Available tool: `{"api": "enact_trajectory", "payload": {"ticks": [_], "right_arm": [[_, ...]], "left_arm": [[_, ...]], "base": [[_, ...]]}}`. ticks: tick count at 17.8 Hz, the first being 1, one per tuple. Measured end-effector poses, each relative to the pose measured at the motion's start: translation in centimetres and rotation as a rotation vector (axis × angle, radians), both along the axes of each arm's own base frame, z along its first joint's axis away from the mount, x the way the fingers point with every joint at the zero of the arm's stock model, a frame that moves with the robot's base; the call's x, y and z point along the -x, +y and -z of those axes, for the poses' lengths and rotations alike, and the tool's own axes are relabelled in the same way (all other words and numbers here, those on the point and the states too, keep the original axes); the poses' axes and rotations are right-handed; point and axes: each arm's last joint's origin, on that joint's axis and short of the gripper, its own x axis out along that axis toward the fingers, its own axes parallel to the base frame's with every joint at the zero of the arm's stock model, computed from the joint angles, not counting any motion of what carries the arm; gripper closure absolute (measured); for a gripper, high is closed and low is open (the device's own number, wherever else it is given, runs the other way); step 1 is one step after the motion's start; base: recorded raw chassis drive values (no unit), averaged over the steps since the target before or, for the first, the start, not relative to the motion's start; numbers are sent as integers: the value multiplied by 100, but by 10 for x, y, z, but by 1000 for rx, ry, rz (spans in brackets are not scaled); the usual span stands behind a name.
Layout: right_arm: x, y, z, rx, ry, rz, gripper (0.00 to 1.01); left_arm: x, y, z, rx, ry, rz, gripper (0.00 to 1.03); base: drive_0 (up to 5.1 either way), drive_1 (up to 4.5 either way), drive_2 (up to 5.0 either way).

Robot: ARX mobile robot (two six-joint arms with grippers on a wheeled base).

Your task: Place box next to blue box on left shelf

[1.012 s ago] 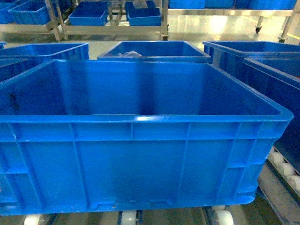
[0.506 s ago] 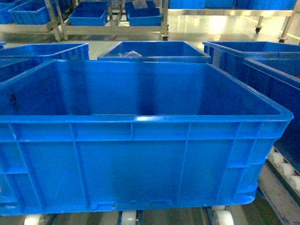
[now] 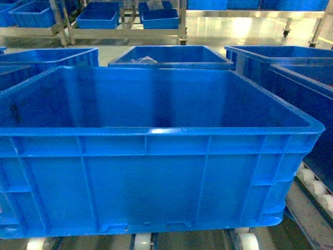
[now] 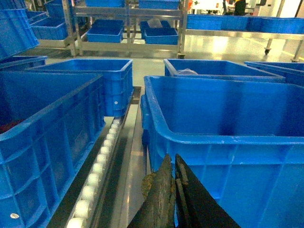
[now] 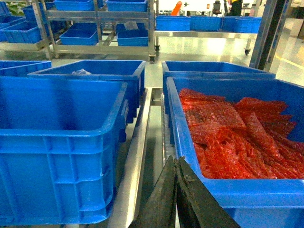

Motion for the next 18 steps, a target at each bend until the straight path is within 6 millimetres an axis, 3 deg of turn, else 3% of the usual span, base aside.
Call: {"api": "enact_trajectory", "payload": {"ticks": [3,7,14,15,18], "right_arm": [[0,0,0,0,5,0,100],[0,0,0,0,4,0,89],[0,0,0,0,4,0,3],[0,0,0,0,4,0,3],[0,0,0,0,4,0,3]], "left_arm": [[0,0,0,0,0,0,102],[0,0,0,0,0,0,95],[0,0,0,0,0,0,9],[0,0,0,-1,0,0,4],[0,0,0,-1,0,0,5]], "base": [[0,0,0],[0,0,0],[0,0,0],[0,0,0],[0,0,0]]}}
